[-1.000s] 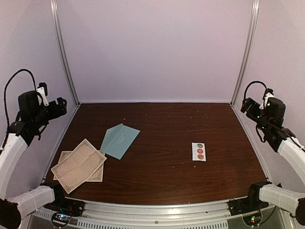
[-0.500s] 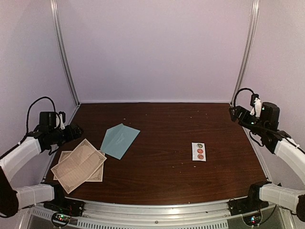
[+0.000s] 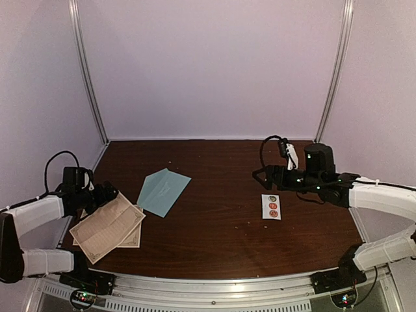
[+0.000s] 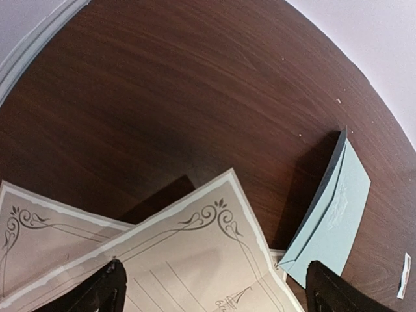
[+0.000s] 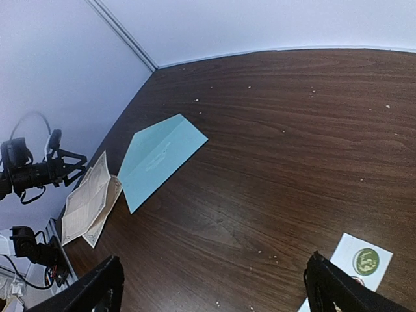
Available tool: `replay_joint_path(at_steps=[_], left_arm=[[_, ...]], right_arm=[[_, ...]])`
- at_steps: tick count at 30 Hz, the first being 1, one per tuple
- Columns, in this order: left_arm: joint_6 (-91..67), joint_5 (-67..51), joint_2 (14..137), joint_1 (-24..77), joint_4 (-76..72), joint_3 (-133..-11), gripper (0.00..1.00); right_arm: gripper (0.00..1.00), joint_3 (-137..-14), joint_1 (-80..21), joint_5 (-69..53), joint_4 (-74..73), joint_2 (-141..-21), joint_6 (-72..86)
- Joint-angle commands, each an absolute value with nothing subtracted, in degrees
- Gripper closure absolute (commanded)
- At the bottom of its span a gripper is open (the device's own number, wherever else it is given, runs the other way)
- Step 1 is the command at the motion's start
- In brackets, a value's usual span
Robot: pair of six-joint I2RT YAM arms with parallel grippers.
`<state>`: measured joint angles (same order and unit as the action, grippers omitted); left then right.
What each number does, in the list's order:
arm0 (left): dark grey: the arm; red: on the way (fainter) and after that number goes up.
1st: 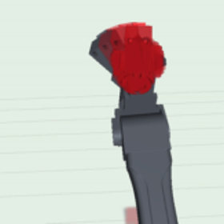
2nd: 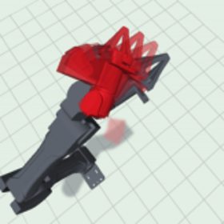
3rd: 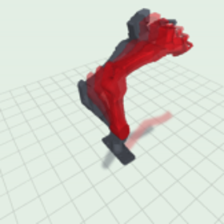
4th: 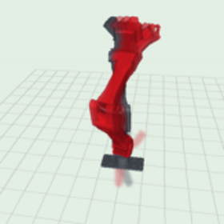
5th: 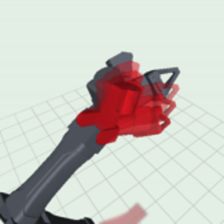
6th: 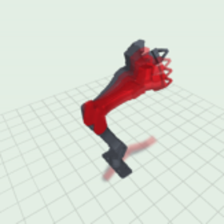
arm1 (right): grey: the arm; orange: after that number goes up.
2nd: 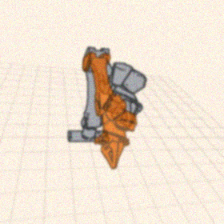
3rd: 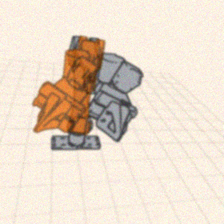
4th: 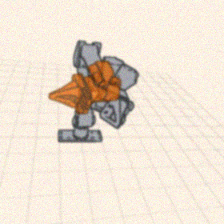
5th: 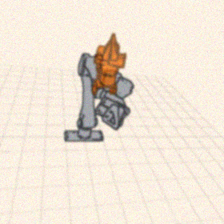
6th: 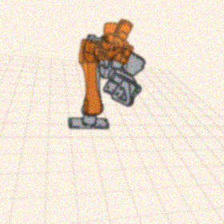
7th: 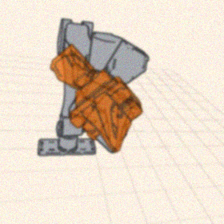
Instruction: Place the letter into the envelope and seal it
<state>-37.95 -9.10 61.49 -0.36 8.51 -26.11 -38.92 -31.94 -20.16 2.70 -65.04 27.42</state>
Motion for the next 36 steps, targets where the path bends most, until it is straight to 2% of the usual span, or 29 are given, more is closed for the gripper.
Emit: replay_joint_path(at_steps=[1,12,22,28,36], left_arm=[[-43.7,-11.2,60.8,-0.2,0.5,-21.4,0.02],[-42.1,-16.9,67.4,6.5,0.4,-19.3,0.02],[-45.7,-19.5,69.4,14.7,-3.3,-16.1,0.02],[-54.4,-19.4,68.8,24.2,-10.3,-13.9,0.02],[-60.0,-16.5,71.8,34.4,-16.3,-18.9,0.02]], right_arm=[[0.03,-42.8,-39.2,-16.6,9.6,-71.2,30.6],[0.05,-52.1,-50.0,-16.5,14.9,-87.4,35.1],[0.06,-54.1,-53.1,-16.0,17.0,-93.0,39.3],[0.08,-54.0,-53.8,-16.8,18.7,-94.8,42.6],[0.14,-51.4,-55.0,-17.2,20.8,-95.7,48.9]])
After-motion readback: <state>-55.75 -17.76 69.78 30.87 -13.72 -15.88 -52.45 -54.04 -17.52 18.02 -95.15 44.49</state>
